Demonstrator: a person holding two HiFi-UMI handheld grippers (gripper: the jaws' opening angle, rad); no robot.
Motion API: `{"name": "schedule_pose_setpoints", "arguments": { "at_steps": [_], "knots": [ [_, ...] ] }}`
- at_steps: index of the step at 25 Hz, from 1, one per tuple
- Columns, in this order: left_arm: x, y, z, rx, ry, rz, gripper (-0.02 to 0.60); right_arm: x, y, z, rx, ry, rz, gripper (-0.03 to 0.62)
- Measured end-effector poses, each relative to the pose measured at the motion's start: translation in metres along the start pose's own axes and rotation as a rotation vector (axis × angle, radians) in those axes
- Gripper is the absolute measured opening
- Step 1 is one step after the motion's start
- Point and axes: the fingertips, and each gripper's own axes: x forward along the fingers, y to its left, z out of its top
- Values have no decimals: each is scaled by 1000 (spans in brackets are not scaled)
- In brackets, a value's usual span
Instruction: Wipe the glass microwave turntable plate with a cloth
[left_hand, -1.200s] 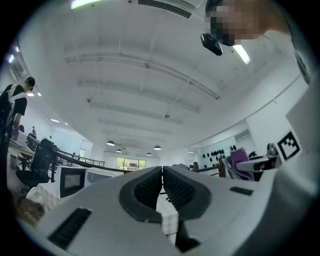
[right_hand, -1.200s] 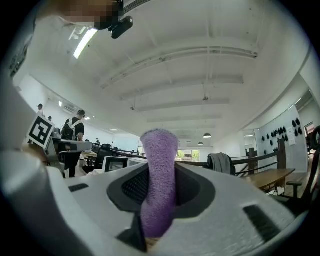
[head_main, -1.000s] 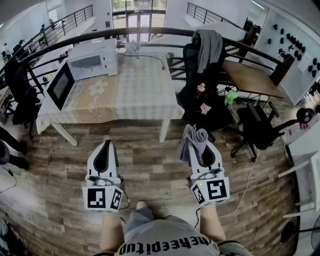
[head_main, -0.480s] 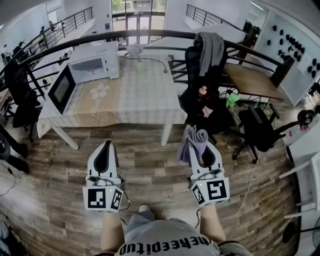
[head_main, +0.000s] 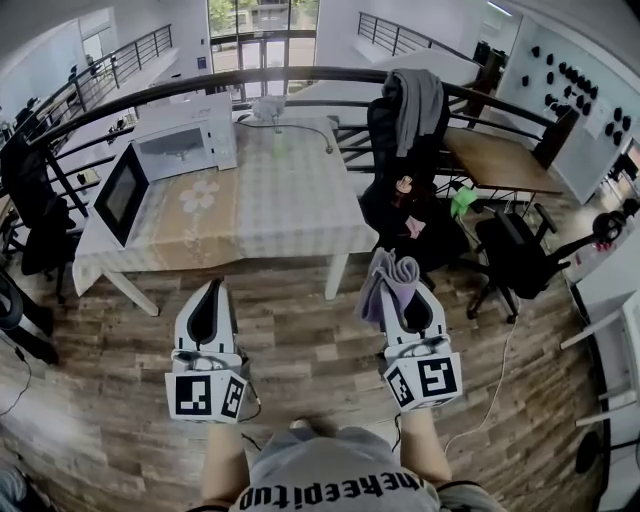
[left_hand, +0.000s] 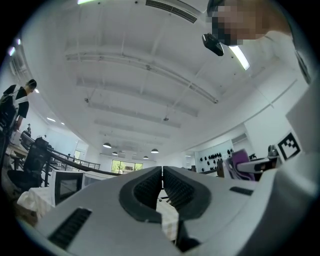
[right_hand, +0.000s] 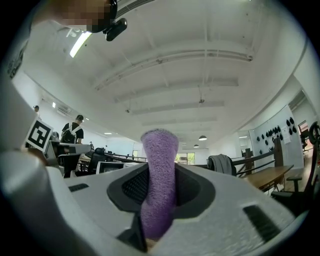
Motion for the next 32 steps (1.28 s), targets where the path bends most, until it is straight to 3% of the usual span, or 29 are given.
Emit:
{"name": "schedule_pose_setpoints", "arguments": {
  "at_steps": [15, 32],
  "knots": [
    [32, 38, -24, -29, 21, -16, 11, 43, 5, -16, 13, 25, -33, 110],
    [166, 66, -51, -5, 0, 40, 11, 196, -43, -38, 23, 7, 70, 110]
  ]
}}
